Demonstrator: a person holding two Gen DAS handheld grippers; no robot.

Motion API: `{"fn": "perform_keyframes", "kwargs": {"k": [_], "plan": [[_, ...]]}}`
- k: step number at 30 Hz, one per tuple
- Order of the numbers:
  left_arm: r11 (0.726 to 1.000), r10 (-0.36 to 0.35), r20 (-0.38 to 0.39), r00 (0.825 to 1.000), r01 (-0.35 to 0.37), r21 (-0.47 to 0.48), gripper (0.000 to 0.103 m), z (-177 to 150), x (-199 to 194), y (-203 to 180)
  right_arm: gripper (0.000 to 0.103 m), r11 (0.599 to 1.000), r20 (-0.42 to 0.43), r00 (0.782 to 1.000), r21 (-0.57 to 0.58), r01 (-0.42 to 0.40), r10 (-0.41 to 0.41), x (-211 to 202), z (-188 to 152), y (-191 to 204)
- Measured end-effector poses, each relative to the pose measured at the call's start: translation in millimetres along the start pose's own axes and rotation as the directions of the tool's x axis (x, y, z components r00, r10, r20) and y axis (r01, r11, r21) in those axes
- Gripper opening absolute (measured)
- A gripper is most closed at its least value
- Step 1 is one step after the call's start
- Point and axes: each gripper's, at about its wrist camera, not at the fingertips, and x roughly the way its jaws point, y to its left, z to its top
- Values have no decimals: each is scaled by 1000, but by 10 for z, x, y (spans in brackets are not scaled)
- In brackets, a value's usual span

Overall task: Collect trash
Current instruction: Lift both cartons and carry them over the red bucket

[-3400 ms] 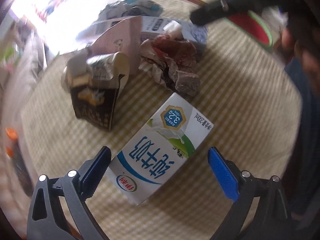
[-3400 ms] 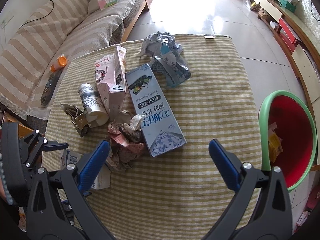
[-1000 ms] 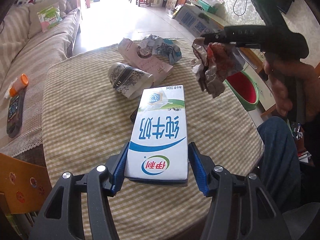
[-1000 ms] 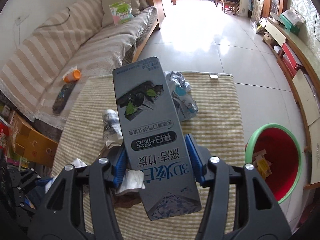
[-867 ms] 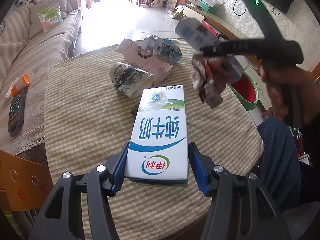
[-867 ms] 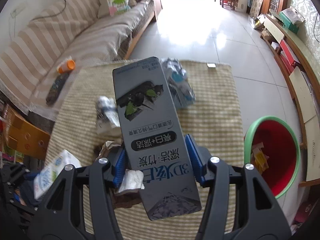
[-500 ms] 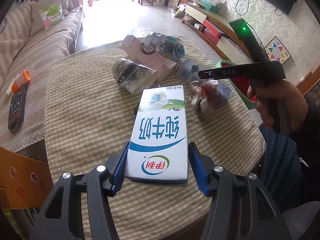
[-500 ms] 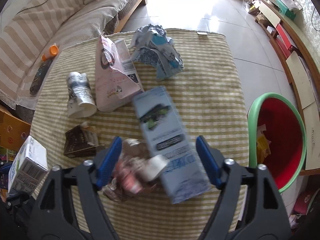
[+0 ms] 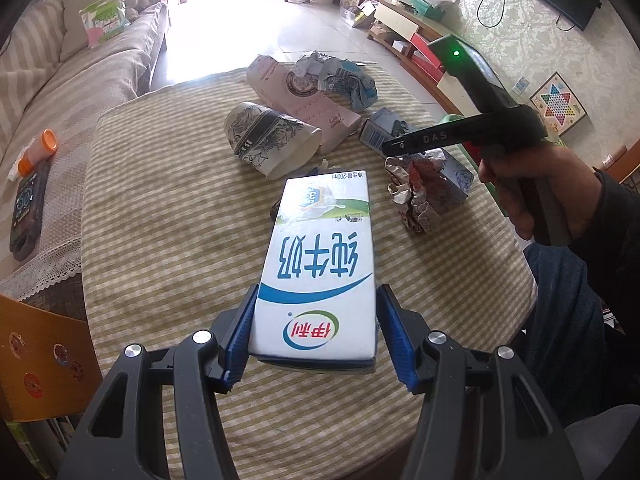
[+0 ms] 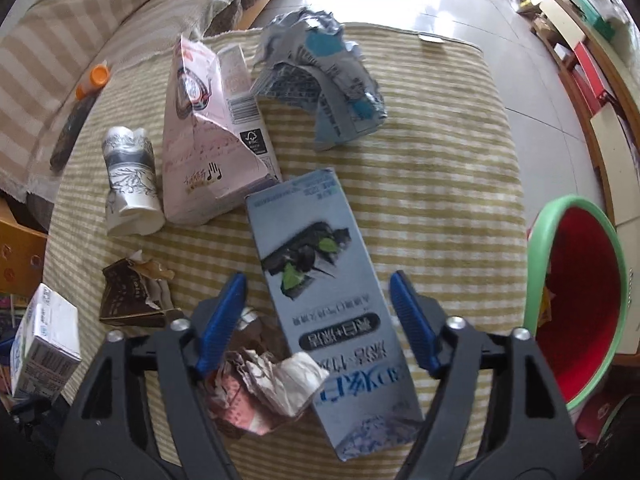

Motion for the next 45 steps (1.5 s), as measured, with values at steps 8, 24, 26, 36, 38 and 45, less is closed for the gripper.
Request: {"fn": "perform_keyframes", "kwargs": {"k": [8, 24, 26, 36, 38, 45], "plan": [[1000, 1, 14, 1000, 0, -4, 55, 34, -25, 0, 53, 999, 32, 999, 32, -8, 7, -119, 61, -44], [1000, -22, 108, 994, 19, 21, 55, 230, -333, -278, 53, 998, 337, 941, 44, -52, 35, -1552, 7, -23], [999, -19, 125, 992, 15, 29, 55, 301, -389, -330, 53, 997, 361, 932, 48, -59, 38, -1688, 3, -50], [992, -56, 176, 983, 36, 117, 55, 795, -515, -763, 53, 990, 434, 900, 109, -88, 32, -2104, -180, -401], [989, -63, 179, 982, 36, 146, 55, 920, -495, -912, 53, 987, 443, 896, 131, -89, 21, -2151, -221, -537], [969, -117, 171, 978, 75, 234, 55, 1348, -320, -1529, 53, 966, 456, 889, 246, -84, -39, -2223, -438, -1243]]}}
